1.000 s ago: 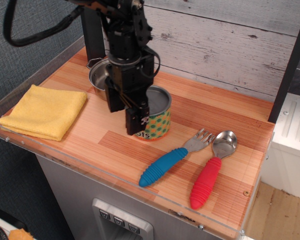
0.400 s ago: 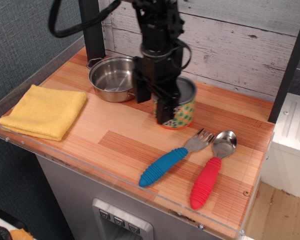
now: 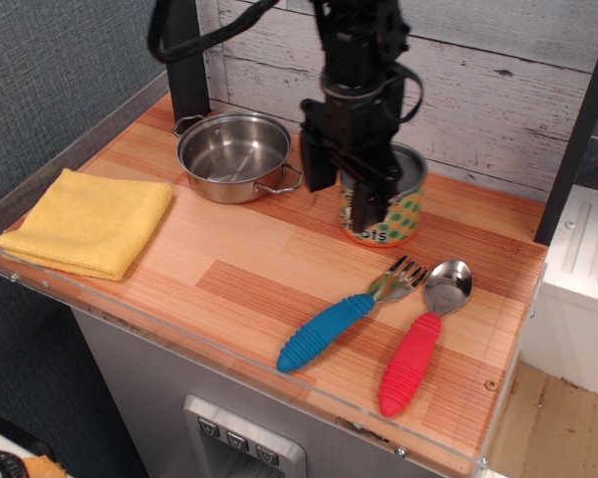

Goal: Pick up the can at the front of the counter and move it to wall next to the pot.

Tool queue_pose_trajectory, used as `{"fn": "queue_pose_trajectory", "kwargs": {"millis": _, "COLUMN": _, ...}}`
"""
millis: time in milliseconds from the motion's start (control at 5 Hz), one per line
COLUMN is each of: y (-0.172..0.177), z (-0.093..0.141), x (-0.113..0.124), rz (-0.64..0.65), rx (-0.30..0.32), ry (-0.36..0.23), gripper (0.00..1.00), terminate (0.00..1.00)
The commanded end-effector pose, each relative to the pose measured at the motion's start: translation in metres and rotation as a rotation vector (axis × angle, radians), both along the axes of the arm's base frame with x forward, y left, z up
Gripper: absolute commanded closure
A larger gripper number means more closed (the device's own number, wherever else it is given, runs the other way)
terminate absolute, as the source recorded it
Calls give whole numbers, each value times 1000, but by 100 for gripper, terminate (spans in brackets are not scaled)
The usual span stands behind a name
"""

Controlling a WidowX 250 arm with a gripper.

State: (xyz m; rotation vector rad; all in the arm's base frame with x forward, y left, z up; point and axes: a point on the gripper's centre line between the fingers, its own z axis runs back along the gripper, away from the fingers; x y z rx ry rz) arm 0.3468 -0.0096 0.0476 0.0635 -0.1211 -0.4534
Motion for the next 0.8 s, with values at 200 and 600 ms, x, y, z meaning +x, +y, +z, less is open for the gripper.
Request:
{"fn": "queue_pose_trajectory", "kwargs": {"millis": 200, "y": -5, "z": 28, "x": 11, "rz": 89, "rx": 8, "ry": -39, "gripper": 0, "terminate": 0}}
{"fn": "queue_pose_trajectory", "kwargs": {"millis": 600, "y": 31, "z": 57, "x": -24, "rz": 378, "rx": 3, "ry": -22, "gripper": 0, "terminate": 0}}
